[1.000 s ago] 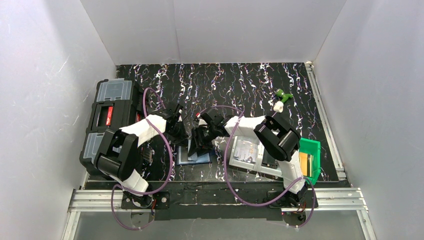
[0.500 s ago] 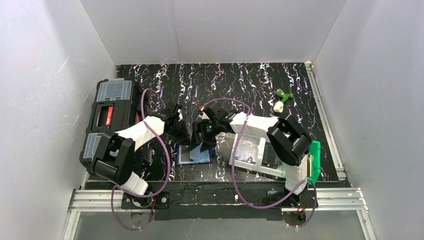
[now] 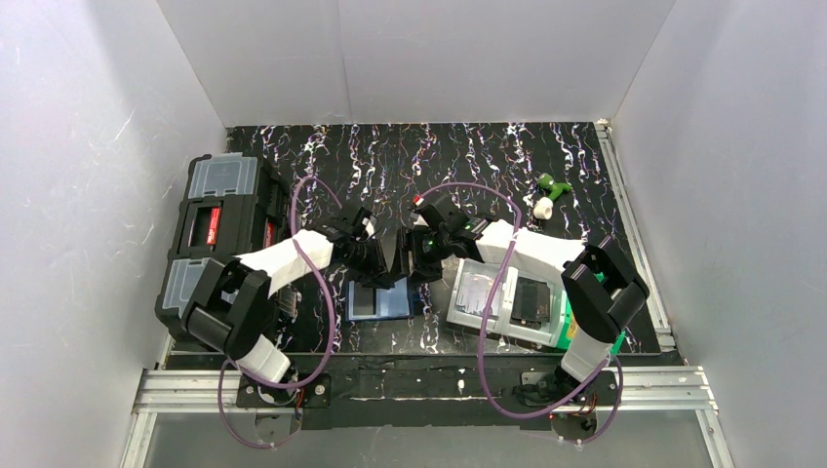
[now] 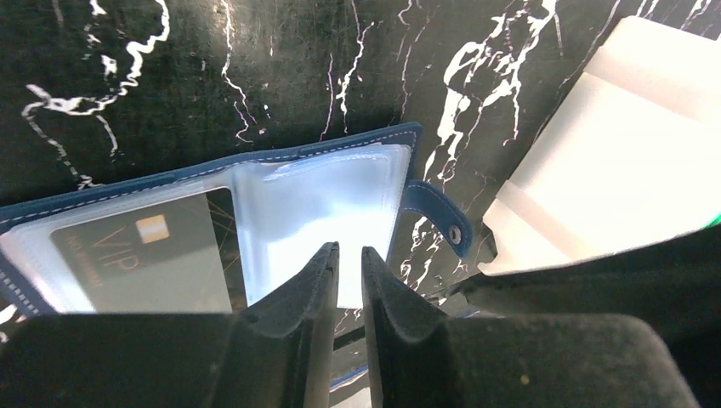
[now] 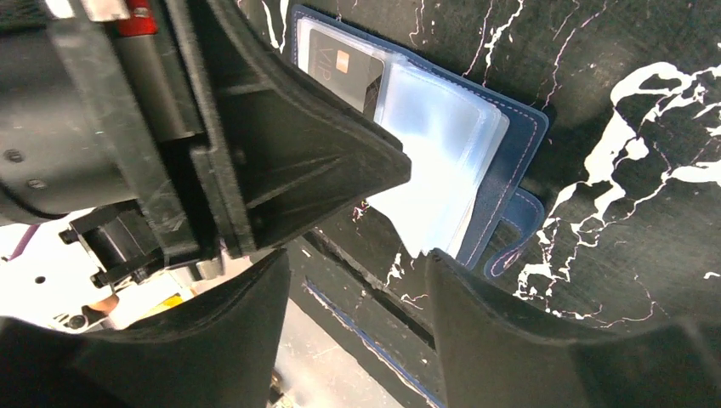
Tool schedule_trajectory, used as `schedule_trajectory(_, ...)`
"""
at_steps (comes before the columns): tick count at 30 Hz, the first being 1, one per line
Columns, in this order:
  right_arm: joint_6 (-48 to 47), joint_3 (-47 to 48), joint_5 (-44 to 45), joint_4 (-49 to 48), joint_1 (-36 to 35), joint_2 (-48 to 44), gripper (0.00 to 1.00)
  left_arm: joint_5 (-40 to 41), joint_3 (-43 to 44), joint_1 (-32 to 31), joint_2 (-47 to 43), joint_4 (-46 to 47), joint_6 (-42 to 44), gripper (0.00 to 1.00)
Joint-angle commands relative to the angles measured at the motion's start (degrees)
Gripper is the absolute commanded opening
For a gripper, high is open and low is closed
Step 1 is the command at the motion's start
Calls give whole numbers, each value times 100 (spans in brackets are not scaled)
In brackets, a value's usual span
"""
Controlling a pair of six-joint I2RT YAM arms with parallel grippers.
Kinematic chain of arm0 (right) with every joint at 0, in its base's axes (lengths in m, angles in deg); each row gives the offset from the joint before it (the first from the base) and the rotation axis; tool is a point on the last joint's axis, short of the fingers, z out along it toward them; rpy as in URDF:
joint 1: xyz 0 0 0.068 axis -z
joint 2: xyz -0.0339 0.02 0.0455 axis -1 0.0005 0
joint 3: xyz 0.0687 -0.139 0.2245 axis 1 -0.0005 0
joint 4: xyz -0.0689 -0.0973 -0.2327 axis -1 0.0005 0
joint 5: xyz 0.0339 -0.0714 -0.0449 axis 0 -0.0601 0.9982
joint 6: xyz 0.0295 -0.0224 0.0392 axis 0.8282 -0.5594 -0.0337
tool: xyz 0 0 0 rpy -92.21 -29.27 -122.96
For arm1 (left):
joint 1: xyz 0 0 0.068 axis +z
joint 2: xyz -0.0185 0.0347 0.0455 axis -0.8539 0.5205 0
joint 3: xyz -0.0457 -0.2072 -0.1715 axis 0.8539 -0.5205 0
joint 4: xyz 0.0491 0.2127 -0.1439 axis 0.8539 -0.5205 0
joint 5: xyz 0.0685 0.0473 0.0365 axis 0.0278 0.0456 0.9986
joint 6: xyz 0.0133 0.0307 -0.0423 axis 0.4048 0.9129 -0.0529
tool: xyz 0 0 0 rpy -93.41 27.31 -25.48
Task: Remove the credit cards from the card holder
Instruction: Remove the credit card from the card holder.
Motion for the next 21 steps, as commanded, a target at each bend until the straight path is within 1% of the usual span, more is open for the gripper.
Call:
schedule_trajectory(1, 16, -32, -24, 24, 0, 23, 62, -163, 89, -35, 170, -14, -99, 16)
schedule_trajectory(3, 48, 46, -141, 2, -13, 131, 56, 206, 220, -31, 65, -322, -26, 17)
schedule_trajectory(4, 71, 91, -214, -22, -21, 192, 53, 422, 302, -20, -24, -536, 21, 19)
schedule_trajectory(6, 83, 215, -312, -26, -58, 329, 50, 876, 428, 49, -235, -970, 94, 23)
schedule_trajectory(9, 108, 467, -494, -22, -129, 572, 45, 1230, 450, 302, -621, -1445, 225, 25)
schedule_trajectory(11, 145, 622, -623, -36, -189, 781, 42, 1305, 365, 482, -816, -1617, 311, 26)
schedule_trajectory(14, 222, 877, -758, -63, -266, 1038, 40, 1298, 182, 699, -996, -1736, 449, 26)
schedule_trajectory(21, 313, 1395, -1001, -22, -351, 1615, 39, 1222, -278, 915, -1116, -1555, 486, 25)
